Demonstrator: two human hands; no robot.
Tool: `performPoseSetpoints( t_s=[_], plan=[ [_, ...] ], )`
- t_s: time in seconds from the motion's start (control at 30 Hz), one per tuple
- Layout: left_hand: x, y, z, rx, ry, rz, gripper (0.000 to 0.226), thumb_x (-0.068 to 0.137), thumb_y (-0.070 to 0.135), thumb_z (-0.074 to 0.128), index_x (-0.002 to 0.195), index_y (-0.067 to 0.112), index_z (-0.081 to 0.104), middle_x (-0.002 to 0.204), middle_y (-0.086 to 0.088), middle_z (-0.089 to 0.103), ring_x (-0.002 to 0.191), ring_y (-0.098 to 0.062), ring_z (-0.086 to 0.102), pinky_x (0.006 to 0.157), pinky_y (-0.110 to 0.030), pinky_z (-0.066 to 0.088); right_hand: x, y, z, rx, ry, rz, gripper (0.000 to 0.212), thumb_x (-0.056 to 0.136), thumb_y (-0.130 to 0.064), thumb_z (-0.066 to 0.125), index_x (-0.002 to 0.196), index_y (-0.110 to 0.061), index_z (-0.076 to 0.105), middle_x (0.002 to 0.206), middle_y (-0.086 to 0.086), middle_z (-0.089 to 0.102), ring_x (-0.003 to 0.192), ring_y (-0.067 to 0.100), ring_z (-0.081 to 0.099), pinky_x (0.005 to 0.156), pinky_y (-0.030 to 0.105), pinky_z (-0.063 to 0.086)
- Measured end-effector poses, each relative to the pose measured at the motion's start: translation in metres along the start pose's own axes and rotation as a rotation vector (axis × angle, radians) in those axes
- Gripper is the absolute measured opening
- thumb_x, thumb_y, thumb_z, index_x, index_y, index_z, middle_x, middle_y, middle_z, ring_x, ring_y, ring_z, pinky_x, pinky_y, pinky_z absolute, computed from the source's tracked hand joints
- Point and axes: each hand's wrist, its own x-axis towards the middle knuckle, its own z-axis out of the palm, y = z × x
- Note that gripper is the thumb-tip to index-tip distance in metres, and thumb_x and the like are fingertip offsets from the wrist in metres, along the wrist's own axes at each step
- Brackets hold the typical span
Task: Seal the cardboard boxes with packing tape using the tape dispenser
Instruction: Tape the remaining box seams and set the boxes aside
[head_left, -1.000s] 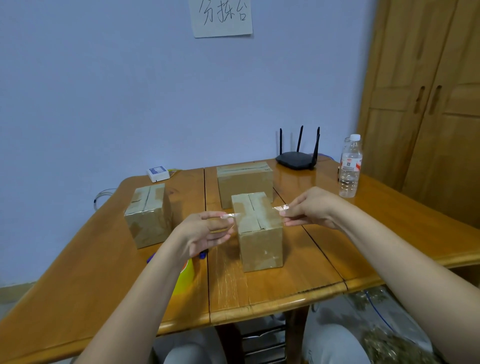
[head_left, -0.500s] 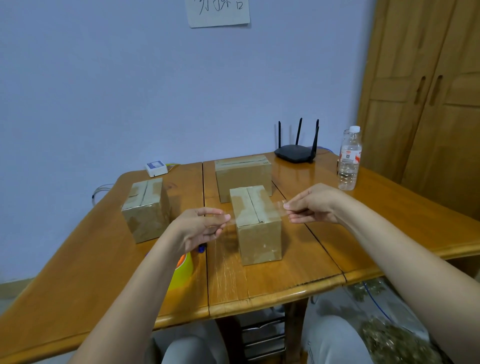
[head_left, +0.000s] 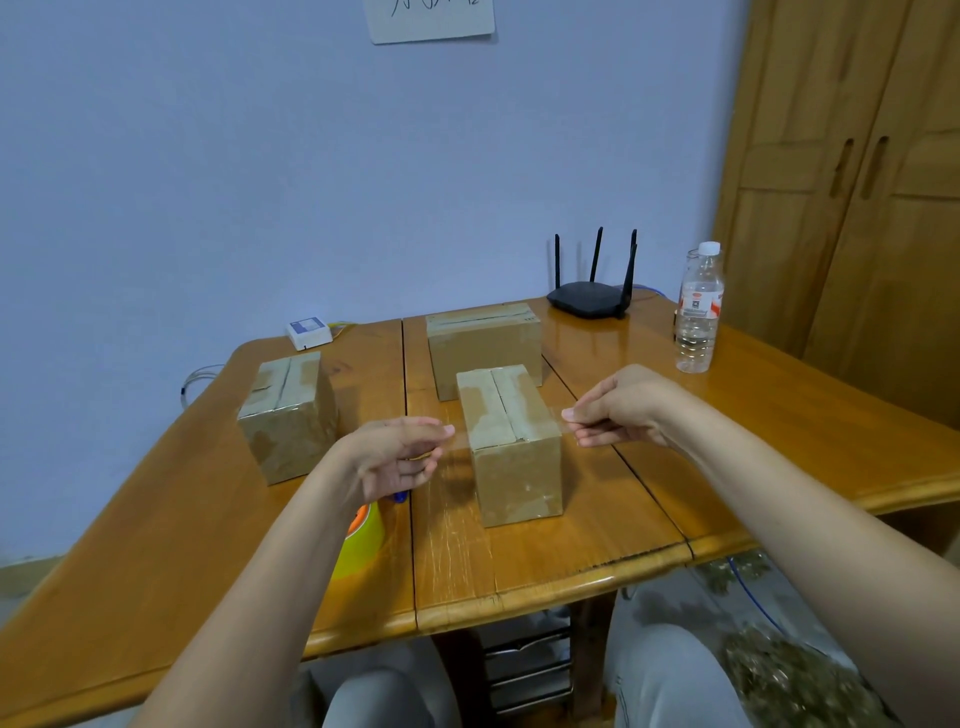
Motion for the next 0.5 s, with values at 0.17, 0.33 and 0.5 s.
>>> performPoseSetpoints(
  t_s=[0.17,0.33,0.5],
  plan=[
    [0.0022,-0.0008,0.0001,-0.010,-0.020,-0.031,0.039,0.078,0.011,0.081,0.113,0.012,0.065,0.075,-0.007,0.067,0.062,-0.013,0.061,0.056,-0.023,0.055,0.0011,0.0018,0.0001,0.016,-0.005,0.009,0.017,0.079,0.000,0.079,0.093,0.007,0.072,0.081,0.019,0.076,0.070,0.023,0.073,0.061,0.028,0.062],
    [0.0037,-0.0033,0.0006,-0.008,-0.040,-0.041,0.035,0.079,0.015,0.081,0.109,0.012,0.065,0.075,-0.005,0.064,0.062,-0.013,0.059,0.058,-0.023,0.055,0.0026,0.0028,-0.0013,0.039,-0.010,0.017,0.020,0.079,-0.001,0.080,0.095,0.007,0.070,0.083,0.019,0.076,0.070,0.023,0.074,0.060,0.027,0.062],
    [0.0043,-0.0035,0.0008,-0.008,-0.052,-0.048,0.026,0.079,0.016,0.080,0.102,0.012,0.069,0.074,-0.004,0.063,0.064,-0.013,0.058,0.060,-0.022,0.056,0.0027,-0.0006,-0.0047,0.071,-0.015,0.013,0.017,0.080,0.001,0.078,0.093,0.007,0.069,0.078,0.017,0.075,0.067,0.022,0.073,0.058,0.026,0.061]
  ],
)
